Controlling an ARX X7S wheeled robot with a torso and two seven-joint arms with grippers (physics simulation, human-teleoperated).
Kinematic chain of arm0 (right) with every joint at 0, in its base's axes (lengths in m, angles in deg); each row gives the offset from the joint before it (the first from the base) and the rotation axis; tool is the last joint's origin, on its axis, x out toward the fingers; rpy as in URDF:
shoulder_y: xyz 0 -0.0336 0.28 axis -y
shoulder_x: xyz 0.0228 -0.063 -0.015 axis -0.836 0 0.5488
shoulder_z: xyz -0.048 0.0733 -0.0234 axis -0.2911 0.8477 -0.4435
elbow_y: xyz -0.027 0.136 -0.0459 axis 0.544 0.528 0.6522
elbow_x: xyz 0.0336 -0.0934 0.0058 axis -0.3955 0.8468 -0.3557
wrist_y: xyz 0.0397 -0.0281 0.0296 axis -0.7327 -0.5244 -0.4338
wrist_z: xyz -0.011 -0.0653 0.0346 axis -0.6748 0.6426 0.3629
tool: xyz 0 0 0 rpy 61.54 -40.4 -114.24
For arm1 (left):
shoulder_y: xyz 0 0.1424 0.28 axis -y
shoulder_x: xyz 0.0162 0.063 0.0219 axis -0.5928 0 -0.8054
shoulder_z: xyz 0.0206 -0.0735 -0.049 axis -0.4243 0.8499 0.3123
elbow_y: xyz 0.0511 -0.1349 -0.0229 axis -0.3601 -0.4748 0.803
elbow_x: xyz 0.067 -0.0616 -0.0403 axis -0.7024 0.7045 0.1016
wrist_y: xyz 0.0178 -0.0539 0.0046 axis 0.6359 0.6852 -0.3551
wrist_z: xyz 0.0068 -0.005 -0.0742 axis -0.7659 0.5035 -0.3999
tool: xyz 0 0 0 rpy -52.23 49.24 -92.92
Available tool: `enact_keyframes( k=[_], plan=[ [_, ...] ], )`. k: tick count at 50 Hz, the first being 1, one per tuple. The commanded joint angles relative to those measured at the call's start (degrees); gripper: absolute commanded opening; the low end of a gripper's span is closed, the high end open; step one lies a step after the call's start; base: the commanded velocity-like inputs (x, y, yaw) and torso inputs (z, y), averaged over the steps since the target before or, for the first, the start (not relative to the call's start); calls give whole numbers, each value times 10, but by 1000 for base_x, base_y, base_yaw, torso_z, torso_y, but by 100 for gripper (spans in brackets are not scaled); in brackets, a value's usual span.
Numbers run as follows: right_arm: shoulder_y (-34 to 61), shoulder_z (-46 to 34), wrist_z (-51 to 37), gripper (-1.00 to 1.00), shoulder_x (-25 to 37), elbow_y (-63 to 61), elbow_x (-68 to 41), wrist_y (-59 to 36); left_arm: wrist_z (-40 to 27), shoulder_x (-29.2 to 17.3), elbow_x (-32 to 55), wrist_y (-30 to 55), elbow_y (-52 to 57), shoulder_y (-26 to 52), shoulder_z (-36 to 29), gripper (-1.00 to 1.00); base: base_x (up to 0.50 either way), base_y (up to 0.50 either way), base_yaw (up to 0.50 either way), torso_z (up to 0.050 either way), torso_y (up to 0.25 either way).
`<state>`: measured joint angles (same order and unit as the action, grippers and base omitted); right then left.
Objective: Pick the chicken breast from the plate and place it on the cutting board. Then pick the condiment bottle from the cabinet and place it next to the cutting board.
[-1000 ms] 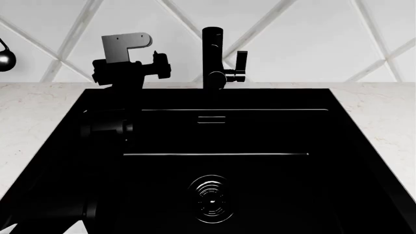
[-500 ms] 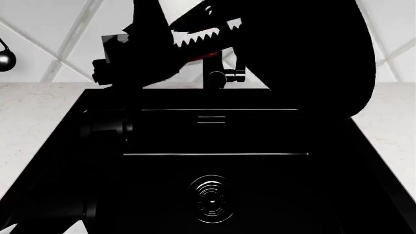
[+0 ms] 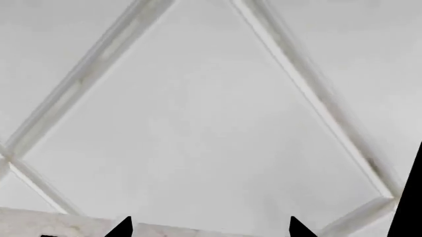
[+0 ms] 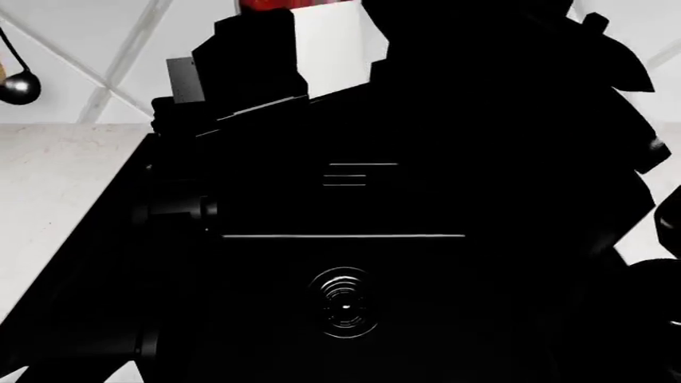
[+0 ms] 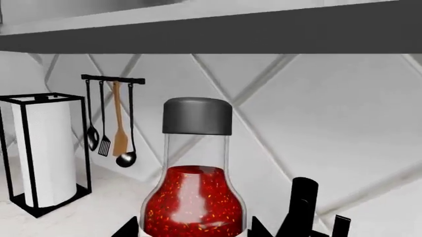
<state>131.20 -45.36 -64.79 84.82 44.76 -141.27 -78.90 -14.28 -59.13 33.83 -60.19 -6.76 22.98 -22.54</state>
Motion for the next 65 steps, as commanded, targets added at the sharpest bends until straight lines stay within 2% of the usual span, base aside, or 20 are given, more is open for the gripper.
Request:
enact_keyframes(
  k=[1,26,49,54,65],
  plan=[
    [-13,4,10,-100,8,-13,13,1,-1,0,-1,0,0,0,-1,100,-500,-23,0,0,0],
    [-75,14,37,-100,58,-48,58,3,-1,0,0,-2,0,-1,-6,100,-500,-97,0,0,0],
    [-113,11,57,-100,74,-73,96,0,0,0,0,-11,0,-2,-8,100,-500,-149,0,0,0],
    [-135,16,69,-100,85,-84,119,1,1,1,0,-16,0,-3,-9,100,0,0,0,0,0],
    [-177,28,94,-100,109,-92,144,10,4,1,2,-22,0,-4,-10,100,-101,-500,0,0,0]
  ],
)
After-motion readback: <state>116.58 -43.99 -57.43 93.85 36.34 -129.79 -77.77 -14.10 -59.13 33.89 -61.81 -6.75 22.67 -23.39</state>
